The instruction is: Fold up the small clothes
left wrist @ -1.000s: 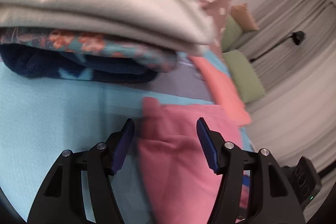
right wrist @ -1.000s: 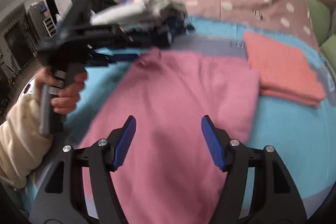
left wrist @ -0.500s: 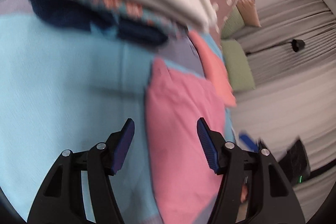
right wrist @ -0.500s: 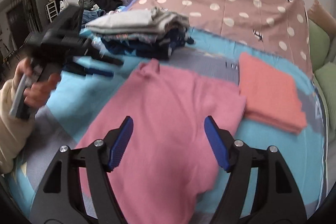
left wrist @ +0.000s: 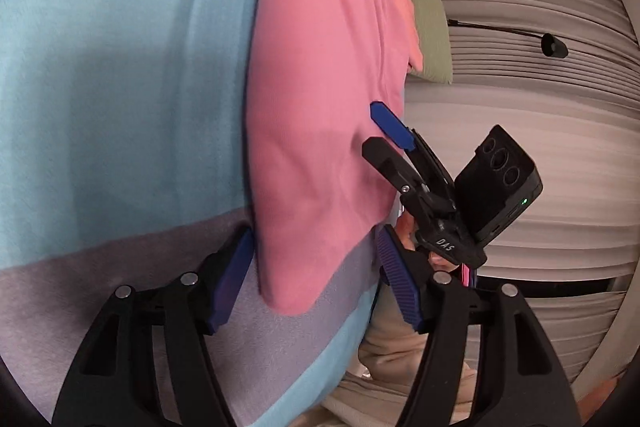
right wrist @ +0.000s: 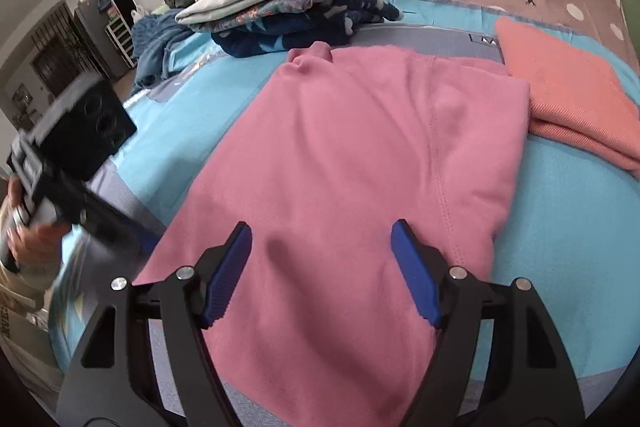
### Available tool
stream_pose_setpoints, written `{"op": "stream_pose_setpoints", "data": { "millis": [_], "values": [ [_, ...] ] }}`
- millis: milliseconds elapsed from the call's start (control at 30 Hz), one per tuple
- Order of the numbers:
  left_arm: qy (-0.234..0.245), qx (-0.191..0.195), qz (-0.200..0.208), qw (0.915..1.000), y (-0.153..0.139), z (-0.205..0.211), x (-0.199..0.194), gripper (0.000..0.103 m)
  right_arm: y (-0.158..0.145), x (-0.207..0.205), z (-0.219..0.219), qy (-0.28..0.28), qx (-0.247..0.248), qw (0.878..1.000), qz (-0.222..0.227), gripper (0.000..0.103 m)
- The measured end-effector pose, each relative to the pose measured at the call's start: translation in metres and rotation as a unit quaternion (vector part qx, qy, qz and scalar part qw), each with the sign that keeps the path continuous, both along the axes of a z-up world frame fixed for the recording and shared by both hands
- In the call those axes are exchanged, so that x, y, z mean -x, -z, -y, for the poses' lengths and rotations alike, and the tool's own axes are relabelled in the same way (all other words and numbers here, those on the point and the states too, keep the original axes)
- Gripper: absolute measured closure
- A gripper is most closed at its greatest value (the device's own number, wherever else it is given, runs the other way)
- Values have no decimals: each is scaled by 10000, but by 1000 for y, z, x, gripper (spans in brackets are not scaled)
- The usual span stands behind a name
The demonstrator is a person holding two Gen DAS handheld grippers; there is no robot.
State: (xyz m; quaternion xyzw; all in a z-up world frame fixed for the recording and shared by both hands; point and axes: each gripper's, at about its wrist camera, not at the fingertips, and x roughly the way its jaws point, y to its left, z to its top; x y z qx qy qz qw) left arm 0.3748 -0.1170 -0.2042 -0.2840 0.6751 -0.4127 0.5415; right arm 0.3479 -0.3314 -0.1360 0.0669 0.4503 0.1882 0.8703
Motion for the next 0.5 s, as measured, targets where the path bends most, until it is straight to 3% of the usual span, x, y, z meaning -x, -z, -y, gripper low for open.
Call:
{"op": "stream_pose_setpoints", "data": {
  "millis": [233,367,433,500],
  "values": [
    [-95,628,-49,9980,9,32,0,31,2,1,10,-21,-402,9992,29,27],
    [-105,909,-20,9958,9,50,4,33,8,-3,35,109,-1330,9910,-113,29],
    [-114,779,21,9969,9,55,7,42,13,-6,53,256,-2084,9773,-285,29],
    [-169,696,-70,9974,15,52,9,68,13,-7,69,481,-2739,9593,-487,29]
  ]
}}
